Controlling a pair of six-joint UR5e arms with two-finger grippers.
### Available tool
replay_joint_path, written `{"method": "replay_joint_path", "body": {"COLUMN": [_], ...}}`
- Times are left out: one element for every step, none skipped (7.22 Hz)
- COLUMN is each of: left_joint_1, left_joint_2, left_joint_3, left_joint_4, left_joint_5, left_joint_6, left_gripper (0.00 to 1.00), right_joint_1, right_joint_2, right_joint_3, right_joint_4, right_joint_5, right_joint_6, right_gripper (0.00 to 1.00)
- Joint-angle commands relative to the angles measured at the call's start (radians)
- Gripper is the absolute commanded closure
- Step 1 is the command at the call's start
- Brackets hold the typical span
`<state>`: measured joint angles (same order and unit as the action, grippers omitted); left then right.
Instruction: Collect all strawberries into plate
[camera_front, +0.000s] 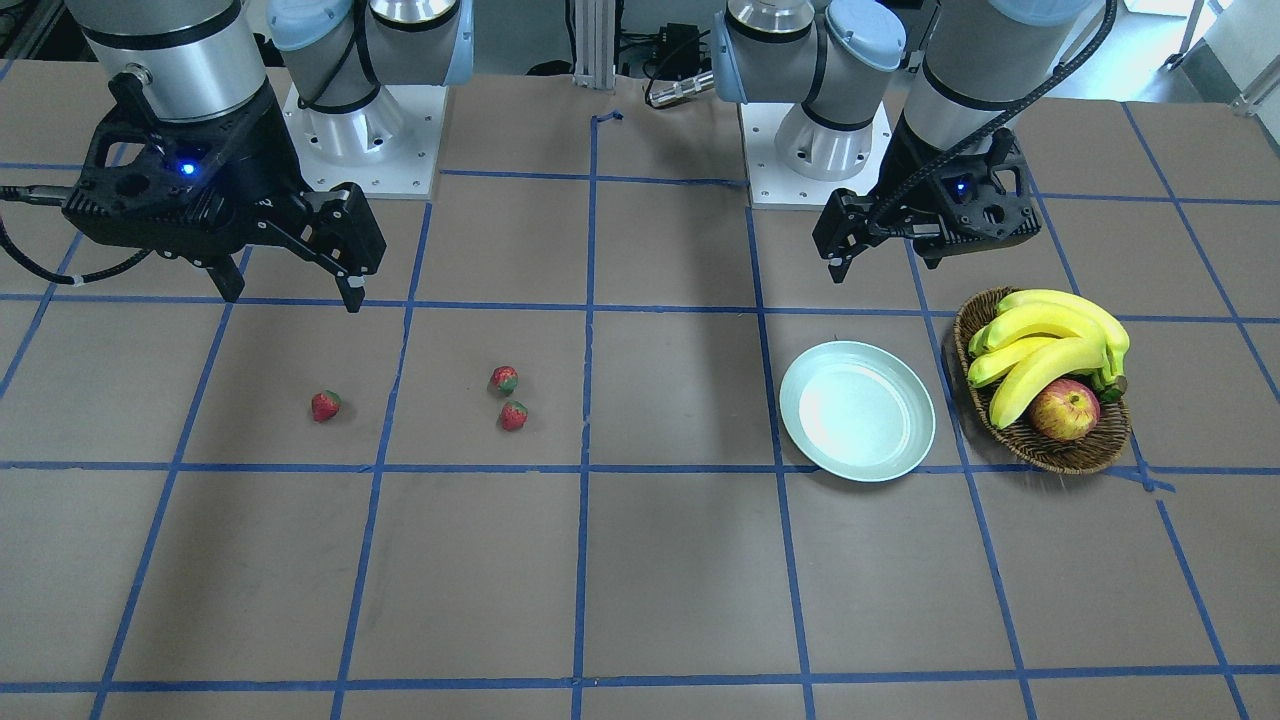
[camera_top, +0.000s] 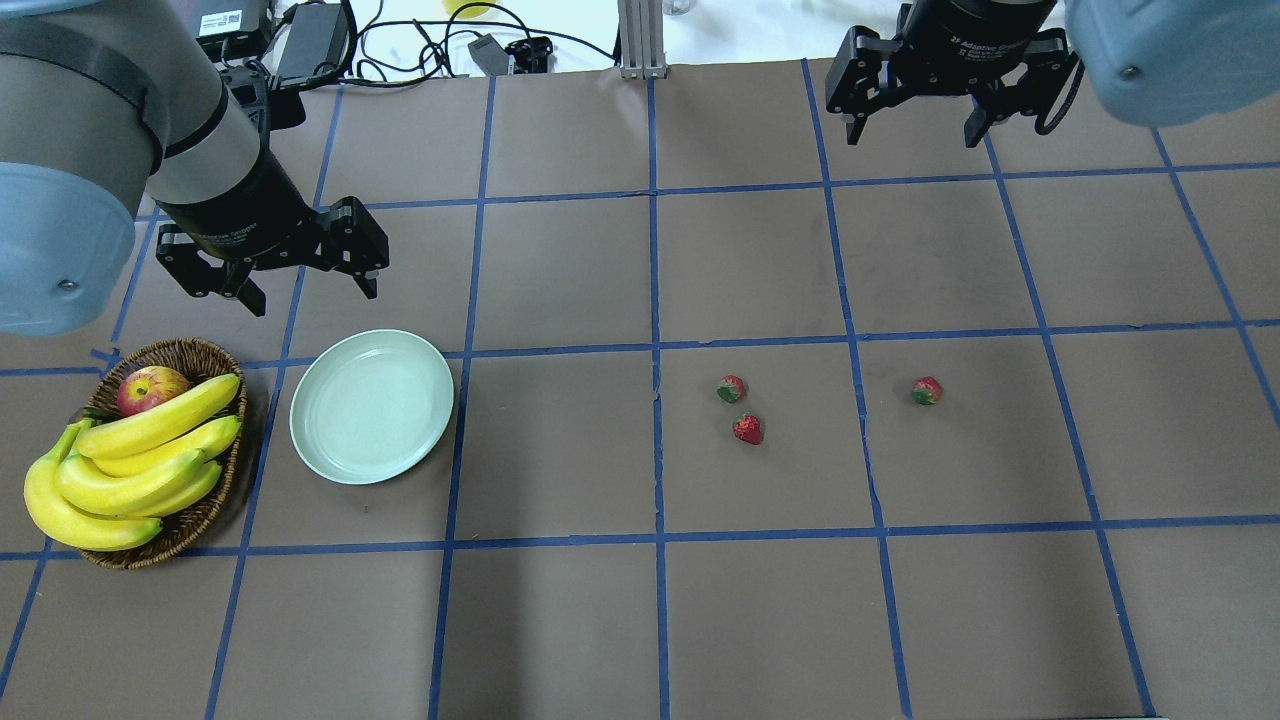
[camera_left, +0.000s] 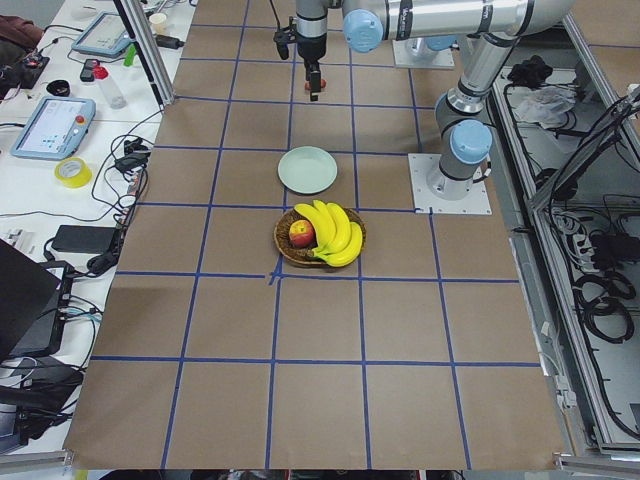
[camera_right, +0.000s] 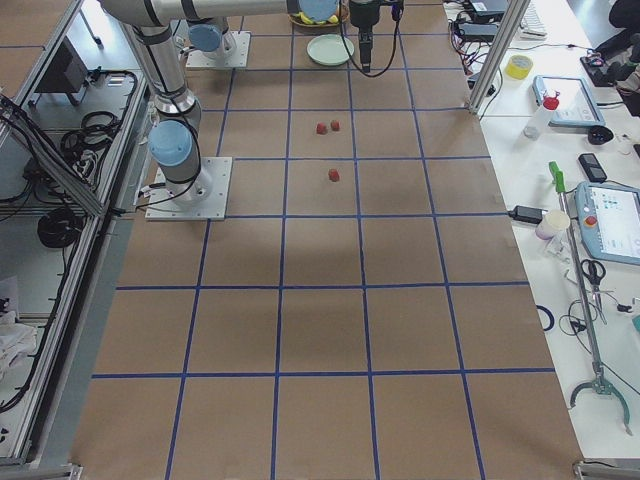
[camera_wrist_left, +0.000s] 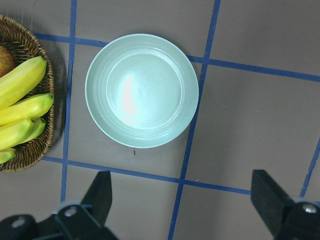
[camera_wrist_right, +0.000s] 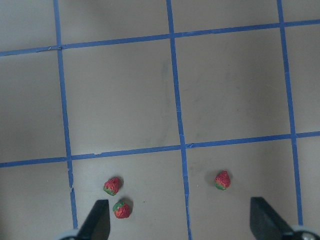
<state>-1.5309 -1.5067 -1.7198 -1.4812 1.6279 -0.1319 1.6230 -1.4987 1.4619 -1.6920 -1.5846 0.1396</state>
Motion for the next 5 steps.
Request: {"method": "replay_joint_path", "body": {"left_joint_1": [0.0, 0.0, 0.0, 0.0, 0.0], "left_joint_2": [0.0, 0.0, 0.0, 0.0, 0.0], "left_joint_3": [-0.009, -0.01, -0.007, -0.001, -0.004], "left_joint_4": [-0.001, -0.001, 0.001, 0.002, 0.002], "left_joint_5": [0.0, 0.001, 0.0, 0.0, 0.0], "left_joint_6": [0.0, 0.0, 0.0, -0.002, -0.006], "left_gripper": [0.0, 0.0, 0.0, 0.0, 0.0], "right_joint_1": [0.0, 0.0, 0.0, 0.0, 0.0], "right_joint_2": [0.002, 0.003, 0.003, 0.002, 0.002], "right_joint_3": [0.0, 0.002, 0.002, 0.002, 0.002], "right_joint_4": [0.0, 0.0, 0.001, 0.002, 0.002], "right_joint_5": [0.0, 0.0, 0.0, 0.0, 0.0], "right_joint_6": [0.0, 0.0, 0.0, -0.002, -0.005], "right_gripper": [0.0, 0.0, 0.0, 0.0, 0.0]}}
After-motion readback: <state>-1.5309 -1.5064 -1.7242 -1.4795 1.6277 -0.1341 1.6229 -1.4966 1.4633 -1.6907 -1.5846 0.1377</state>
